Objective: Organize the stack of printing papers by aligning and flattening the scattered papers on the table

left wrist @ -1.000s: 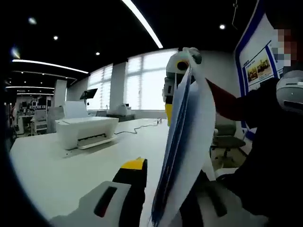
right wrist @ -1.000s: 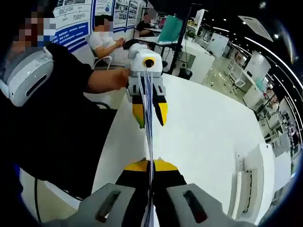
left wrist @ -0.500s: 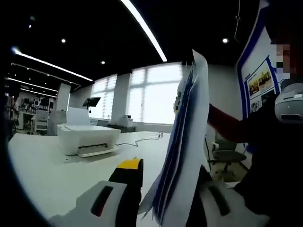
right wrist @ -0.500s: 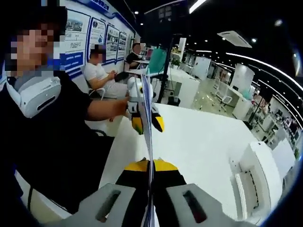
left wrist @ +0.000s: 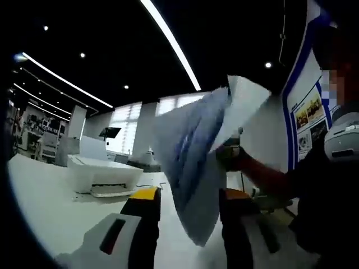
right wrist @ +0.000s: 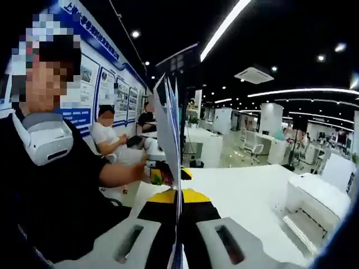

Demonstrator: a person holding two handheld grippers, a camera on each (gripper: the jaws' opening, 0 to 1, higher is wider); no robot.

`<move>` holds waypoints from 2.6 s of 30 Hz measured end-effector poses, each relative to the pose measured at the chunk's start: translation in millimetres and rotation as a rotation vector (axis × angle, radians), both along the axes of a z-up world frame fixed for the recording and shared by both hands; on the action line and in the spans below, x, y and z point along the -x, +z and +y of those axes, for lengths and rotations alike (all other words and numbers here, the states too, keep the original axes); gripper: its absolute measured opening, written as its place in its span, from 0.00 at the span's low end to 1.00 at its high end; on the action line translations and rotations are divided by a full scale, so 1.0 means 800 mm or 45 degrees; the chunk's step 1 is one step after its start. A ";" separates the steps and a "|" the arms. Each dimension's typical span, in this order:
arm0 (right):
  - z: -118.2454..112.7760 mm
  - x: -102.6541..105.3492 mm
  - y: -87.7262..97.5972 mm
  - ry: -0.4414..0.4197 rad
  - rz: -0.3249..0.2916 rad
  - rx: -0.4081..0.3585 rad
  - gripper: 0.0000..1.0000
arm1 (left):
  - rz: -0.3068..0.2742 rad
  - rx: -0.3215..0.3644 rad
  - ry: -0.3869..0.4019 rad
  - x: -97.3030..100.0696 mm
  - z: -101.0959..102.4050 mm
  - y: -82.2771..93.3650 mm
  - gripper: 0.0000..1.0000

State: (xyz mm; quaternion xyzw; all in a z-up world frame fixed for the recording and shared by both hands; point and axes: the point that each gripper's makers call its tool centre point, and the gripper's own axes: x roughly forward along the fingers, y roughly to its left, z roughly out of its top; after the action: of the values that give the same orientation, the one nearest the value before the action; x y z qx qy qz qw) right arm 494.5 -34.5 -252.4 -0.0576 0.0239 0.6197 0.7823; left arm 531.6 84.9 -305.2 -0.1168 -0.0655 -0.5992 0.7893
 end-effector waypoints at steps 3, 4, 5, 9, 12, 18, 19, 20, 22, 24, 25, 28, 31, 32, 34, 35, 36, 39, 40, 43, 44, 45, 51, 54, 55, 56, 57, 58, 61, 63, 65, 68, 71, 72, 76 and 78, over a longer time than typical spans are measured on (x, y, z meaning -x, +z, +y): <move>-0.001 0.003 0.001 0.010 0.011 -0.114 0.00 | 0.009 0.010 -0.006 -0.002 -0.006 0.000 0.49; -0.001 0.004 0.000 0.018 0.010 -0.133 0.00 | 0.011 0.014 -0.007 -0.003 -0.009 0.000 0.51; 0.000 0.004 -0.002 0.015 0.024 -0.166 0.00 | 0.011 0.020 -0.009 -0.003 -0.012 0.001 0.51; -0.001 0.005 -0.009 0.013 0.039 -0.257 0.00 | 0.016 0.018 -0.016 -0.007 -0.021 0.001 0.54; 0.000 0.008 -0.012 0.014 0.021 -0.298 0.00 | 0.028 0.021 -0.021 -0.009 -0.026 0.000 0.54; -0.002 0.015 -0.014 -0.003 -0.025 -0.375 0.00 | 0.004 0.047 -0.029 0.000 -0.026 0.010 0.38; -0.003 0.017 -0.014 -0.009 -0.028 -0.407 0.00 | -0.013 0.053 -0.017 0.002 -0.025 0.014 0.36; -0.003 0.017 -0.016 -0.019 -0.028 -0.427 0.00 | -0.025 0.059 -0.022 0.005 -0.024 0.017 0.33; -0.003 0.018 -0.021 -0.047 -0.029 -0.456 0.00 | -0.047 0.069 -0.033 0.012 -0.023 0.024 0.25; -0.005 0.018 -0.023 -0.070 -0.029 -0.493 0.00 | -0.065 0.064 -0.038 0.016 -0.023 0.029 0.17; -0.007 0.017 -0.023 -0.086 -0.031 -0.519 0.00 | -0.080 0.045 -0.043 0.019 -0.023 0.030 0.15; -0.013 0.014 -0.027 -0.140 -0.061 -0.585 0.00 | -0.100 -0.041 -0.054 0.027 -0.031 0.029 0.07; -0.020 0.006 -0.037 -0.209 -0.086 -0.623 0.00 | -0.122 -0.183 0.002 0.027 -0.034 0.023 0.07; -0.020 0.005 -0.042 -0.217 -0.081 -0.622 0.00 | -0.202 -0.242 0.073 0.022 -0.033 0.023 0.07; -0.019 0.001 -0.054 -0.253 -0.072 -0.612 0.00 | -0.244 -0.330 0.123 0.021 -0.035 0.019 0.07; -0.020 -0.003 -0.059 -0.273 -0.067 -0.596 0.00 | -0.245 -0.341 0.126 0.022 -0.035 0.019 0.07; -0.019 -0.002 -0.061 -0.275 -0.065 -0.589 0.00 | -0.233 -0.335 0.115 0.023 -0.037 0.021 0.06; -0.020 0.001 -0.056 -0.284 -0.094 -0.576 0.00 | -0.227 -0.330 0.107 0.021 -0.035 0.022 0.06; -0.020 0.001 -0.055 -0.285 -0.102 -0.572 0.00 | -0.225 -0.326 0.108 0.021 -0.035 0.023 0.06; -0.019 0.001 -0.052 -0.300 -0.128 -0.526 0.00 | -0.216 -0.322 0.115 0.017 -0.035 0.023 0.07; -0.019 0.001 -0.054 -0.303 -0.135 -0.515 0.00 | -0.213 -0.323 0.114 0.017 -0.035 0.022 0.07; -0.019 0.001 -0.056 -0.302 -0.126 -0.506 0.00 | -0.210 -0.325 0.113 0.016 -0.035 0.021 0.07; -0.017 -0.006 -0.075 -0.355 -0.094 -0.392 0.21 | -0.153 -0.357 0.079 0.016 -0.040 -0.001 0.20; -0.018 -0.005 -0.072 -0.351 -0.090 -0.394 0.18 | -0.143 -0.335 0.076 0.014 -0.040 0.000 0.23; -0.018 -0.006 -0.070 -0.354 -0.089 -0.393 0.18 | -0.144 -0.339 0.080 0.013 -0.040 0.000 0.23; -0.018 -0.007 -0.071 -0.355 -0.085 -0.383 0.18 | -0.144 -0.345 0.079 0.013 -0.040 -0.002 0.23; -0.019 -0.008 -0.071 -0.360 -0.083 -0.377 0.18 | -0.144 -0.348 0.075 0.012 -0.040 -0.003 0.24; -0.019 -0.009 -0.071 -0.366 -0.080 -0.368 0.18 | -0.142 -0.350 0.072 0.012 -0.040 -0.004 0.25; -0.019 -0.008 -0.068 -0.364 -0.081 -0.373 0.18 | -0.131 -0.363 0.060 0.011 -0.041 -0.010 0.25; -0.018 -0.008 -0.066 -0.362 -0.080 -0.370 0.18 | -0.124 -0.364 0.053 0.011 -0.042 -0.014 0.25; -0.014 -0.008 -0.067 -0.357 -0.071 -0.352 0.19 | -0.118 -0.365 0.042 0.011 -0.044 -0.017 0.26; -0.009 -0.002 -0.067 -0.324 -0.092 -0.309 0.00 | -0.132 -0.385 0.016 0.015 -0.045 -0.020 0.07; -0.006 0.002 -0.053 -0.322 -0.114 -0.315 0.00 | -0.114 -0.371 0.004 0.018 -0.046 -0.013 0.07; -0.006 0.002 -0.050 -0.320 -0.116 -0.319 0.00 | -0.112 -0.364 0.001 0.017 -0.045 -0.010 0.07; -0.005 0.002 -0.041 -0.310 -0.116 -0.325 0.00 | -0.105 -0.338 -0.003 0.019 -0.044 -0.002 0.07; -0.005 -0.003 -0.045 -0.317 -0.095 -0.320 0.00 | -0.095 -0.349 0.004 0.018 -0.043 -0.005 0.08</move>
State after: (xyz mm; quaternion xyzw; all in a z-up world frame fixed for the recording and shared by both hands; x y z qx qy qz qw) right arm 496.8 -38.2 -288.6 0.0212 -0.0757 0.5136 0.8544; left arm 516.9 50.5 -309.5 0.0147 -0.0124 -0.6053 0.7958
